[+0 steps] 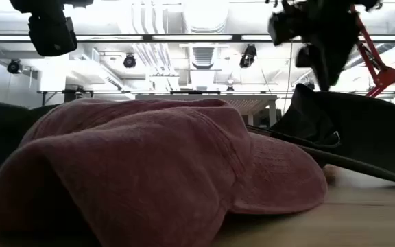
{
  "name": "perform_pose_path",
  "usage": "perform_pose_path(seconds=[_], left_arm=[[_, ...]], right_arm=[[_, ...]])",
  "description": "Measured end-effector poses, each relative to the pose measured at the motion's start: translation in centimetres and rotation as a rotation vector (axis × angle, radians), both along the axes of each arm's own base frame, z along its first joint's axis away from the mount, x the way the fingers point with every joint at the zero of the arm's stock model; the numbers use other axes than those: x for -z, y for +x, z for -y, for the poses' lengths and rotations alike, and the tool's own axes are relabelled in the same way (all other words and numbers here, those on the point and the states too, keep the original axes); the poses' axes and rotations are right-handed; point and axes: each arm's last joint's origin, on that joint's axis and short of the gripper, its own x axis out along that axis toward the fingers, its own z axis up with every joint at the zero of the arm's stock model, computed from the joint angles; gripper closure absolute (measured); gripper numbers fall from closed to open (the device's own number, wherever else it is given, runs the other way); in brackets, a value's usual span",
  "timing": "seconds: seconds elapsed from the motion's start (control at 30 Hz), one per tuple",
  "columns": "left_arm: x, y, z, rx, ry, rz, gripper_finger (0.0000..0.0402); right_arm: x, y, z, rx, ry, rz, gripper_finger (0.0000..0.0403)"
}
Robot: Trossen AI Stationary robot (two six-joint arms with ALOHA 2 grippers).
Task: Pick & Place hat
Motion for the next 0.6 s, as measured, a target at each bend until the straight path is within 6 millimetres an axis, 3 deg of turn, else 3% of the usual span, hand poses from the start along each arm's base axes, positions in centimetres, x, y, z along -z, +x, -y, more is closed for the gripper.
perform_pose_path(seconds=[0.23, 0.6], left_arm=[[0.1, -0.1, 0.0, 0.009, 0.011, -0.008, 0.0234], [0.2, -0.2, -0.1, 0.031, 0.036, -0.017, 0.0234]], right_arm=[[3.3, -0.3, -1.2, 0.05, 0.014, 0.039, 0.0241], [6.3, -1.7, -2.4, 0.104, 0.022, 0.002, 0.0241]])
